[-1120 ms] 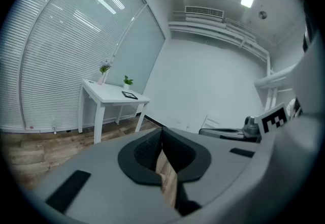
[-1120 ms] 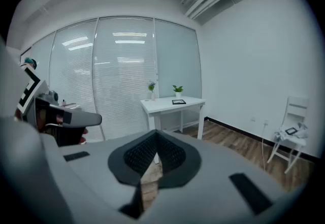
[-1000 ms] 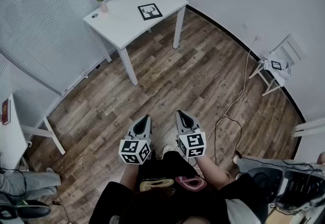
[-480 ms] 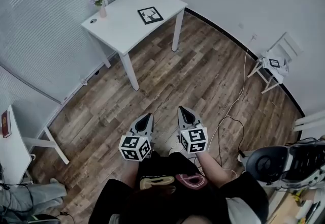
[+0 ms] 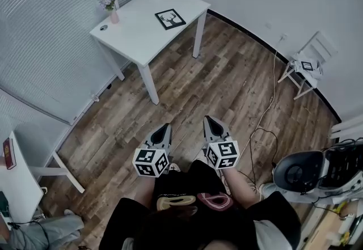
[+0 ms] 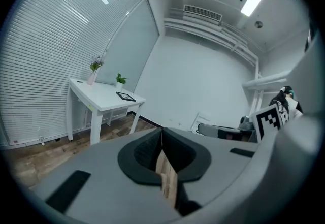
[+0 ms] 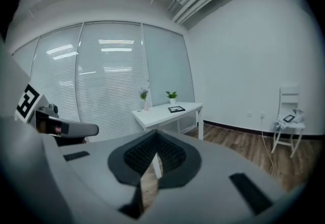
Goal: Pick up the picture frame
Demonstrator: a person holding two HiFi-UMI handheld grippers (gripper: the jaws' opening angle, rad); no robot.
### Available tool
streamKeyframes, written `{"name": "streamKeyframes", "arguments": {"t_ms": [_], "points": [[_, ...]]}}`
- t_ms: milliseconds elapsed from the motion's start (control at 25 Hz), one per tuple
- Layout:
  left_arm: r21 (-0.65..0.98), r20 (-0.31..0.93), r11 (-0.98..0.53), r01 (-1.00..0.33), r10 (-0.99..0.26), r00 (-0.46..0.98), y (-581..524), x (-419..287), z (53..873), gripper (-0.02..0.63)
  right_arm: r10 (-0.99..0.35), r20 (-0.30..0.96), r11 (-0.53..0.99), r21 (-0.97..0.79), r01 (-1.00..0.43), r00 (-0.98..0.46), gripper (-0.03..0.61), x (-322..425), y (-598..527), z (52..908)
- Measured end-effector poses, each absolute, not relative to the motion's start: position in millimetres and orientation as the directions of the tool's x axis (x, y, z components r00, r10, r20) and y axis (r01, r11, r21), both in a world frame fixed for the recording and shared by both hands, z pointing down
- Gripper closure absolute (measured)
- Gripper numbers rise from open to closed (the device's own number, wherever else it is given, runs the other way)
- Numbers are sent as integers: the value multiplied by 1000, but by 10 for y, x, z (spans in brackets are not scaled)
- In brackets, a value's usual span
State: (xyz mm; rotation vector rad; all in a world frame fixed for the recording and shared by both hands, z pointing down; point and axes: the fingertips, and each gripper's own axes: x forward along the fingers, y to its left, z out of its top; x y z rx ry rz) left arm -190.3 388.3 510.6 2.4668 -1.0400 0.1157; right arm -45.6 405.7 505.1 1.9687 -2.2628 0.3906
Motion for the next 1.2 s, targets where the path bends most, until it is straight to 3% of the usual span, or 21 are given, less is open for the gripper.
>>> {"name": "streamKeyframes", "arguments": {"t_ms": [400, 1200], "points": [[393, 260, -601, -696, -654, 711, 3513, -1832, 5153, 597, -954, 258, 121, -126, -985, -151, 569, -335, 3675, 5056], [367, 270, -439, -820, -793, 546, 1962, -853, 5099, 597, -896, 306, 307, -99, -946, -323, 569, 561, 1834, 5161]]}}
